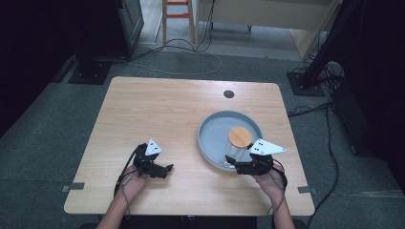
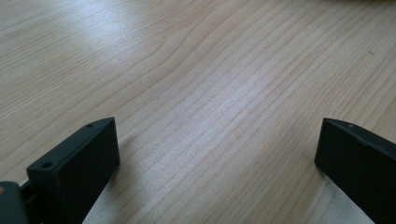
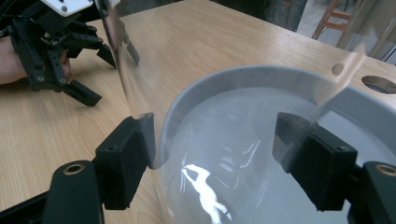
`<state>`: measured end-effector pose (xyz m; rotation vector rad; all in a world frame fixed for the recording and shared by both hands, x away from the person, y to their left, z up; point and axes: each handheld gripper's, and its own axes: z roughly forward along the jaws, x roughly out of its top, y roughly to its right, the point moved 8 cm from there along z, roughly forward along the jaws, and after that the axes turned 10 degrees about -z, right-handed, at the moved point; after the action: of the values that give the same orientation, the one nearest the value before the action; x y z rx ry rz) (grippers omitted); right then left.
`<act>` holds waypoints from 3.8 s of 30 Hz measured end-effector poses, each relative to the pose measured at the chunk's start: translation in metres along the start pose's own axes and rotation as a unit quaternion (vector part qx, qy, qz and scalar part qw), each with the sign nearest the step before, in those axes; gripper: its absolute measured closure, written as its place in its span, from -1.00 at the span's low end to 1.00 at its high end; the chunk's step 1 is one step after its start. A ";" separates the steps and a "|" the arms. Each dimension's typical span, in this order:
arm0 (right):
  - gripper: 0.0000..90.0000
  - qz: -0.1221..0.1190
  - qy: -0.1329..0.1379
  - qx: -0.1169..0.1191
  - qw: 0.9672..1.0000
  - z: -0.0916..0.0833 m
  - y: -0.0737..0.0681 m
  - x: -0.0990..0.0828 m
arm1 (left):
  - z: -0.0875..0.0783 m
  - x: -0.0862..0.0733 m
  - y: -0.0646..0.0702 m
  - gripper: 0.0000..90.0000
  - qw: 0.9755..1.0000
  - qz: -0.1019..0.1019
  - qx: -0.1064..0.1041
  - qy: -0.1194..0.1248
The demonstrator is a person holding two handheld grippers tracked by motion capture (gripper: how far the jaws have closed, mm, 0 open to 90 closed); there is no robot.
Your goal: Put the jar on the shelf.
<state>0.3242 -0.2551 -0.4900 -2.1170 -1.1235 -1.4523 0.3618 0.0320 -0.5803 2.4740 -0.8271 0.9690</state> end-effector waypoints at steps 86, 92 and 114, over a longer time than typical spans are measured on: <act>-0.54 0.017 -0.038 0.014 0.999 0.020 0.003 -0.027 | 0.000 0.000 0.000 -1.00 1.000 0.001 0.000 -0.001; -0.61 0.022 -0.040 0.021 0.999 0.020 0.004 -0.030 | 0.000 0.000 0.000 -1.00 1.000 0.001 0.000 -0.001; -0.75 -0.014 -0.038 0.047 0.998 0.020 -0.003 -0.037 | 0.000 0.000 0.000 -1.00 1.000 0.001 0.000 0.000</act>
<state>0.3283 -0.2552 -0.5317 -2.1163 -1.2282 -1.3130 0.3614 0.0320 -0.5803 2.4750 -0.8300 0.9692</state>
